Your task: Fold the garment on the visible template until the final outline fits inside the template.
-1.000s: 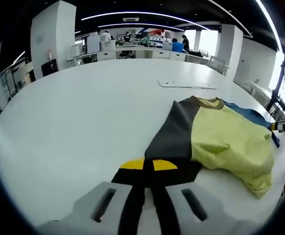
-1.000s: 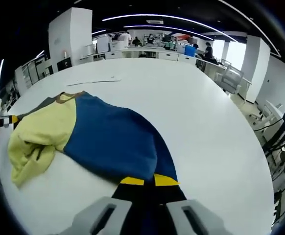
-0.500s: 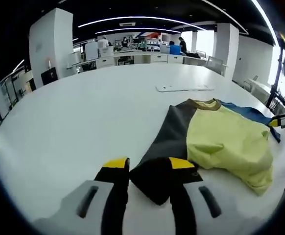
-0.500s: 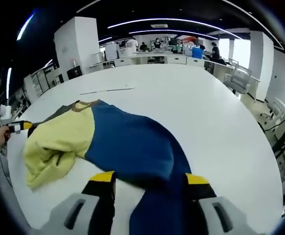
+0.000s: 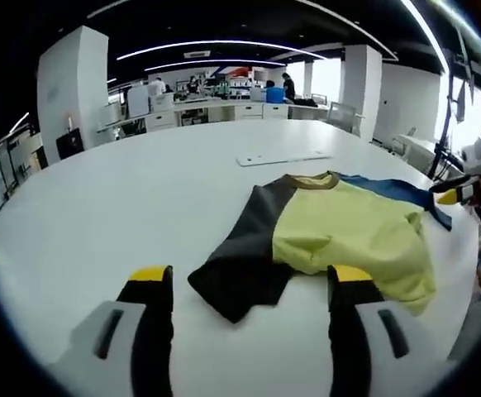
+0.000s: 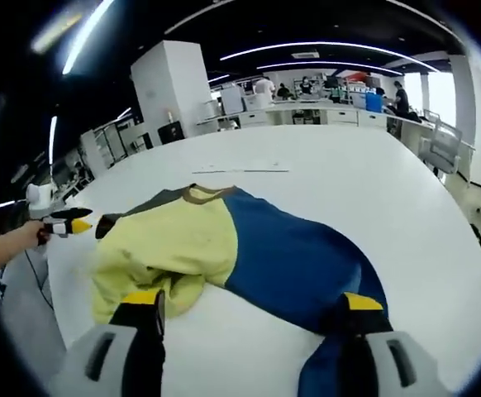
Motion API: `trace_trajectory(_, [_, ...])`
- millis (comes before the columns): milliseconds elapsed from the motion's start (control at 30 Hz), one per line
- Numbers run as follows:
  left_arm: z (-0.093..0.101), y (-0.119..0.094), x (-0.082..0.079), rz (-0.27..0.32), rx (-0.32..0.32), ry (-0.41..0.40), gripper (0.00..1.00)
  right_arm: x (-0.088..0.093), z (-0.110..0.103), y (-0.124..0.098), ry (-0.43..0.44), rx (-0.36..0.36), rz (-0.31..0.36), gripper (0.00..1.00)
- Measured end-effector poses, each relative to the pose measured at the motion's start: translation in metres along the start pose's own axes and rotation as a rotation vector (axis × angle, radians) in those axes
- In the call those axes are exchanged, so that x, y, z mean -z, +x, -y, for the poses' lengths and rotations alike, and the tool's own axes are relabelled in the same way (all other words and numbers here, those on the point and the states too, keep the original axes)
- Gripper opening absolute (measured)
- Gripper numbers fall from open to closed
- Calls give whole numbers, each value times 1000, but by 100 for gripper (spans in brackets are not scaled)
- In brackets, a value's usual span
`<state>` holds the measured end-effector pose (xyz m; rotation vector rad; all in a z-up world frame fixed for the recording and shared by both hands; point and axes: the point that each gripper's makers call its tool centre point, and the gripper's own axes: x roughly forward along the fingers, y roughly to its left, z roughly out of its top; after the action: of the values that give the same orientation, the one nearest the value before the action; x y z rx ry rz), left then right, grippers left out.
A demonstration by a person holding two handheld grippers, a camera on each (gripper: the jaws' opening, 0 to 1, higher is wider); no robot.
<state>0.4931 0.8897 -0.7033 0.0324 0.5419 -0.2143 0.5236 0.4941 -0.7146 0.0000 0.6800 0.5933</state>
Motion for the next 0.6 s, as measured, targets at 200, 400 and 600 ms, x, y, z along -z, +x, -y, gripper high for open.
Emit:
trace_trajectory(200, [12, -15, -8, 56, 40, 15, 91, 2, -30, 8, -79, -60, -12, 88])
trace_trajectory(400, [18, -28, -6, 66, 67, 22, 98, 2, -56, 13, -101, -118, -15, 89])
trace_trajectory(600, [31, -41, -8, 80, 101, 25, 99, -2, -93, 17, -139, -196, -11, 90])
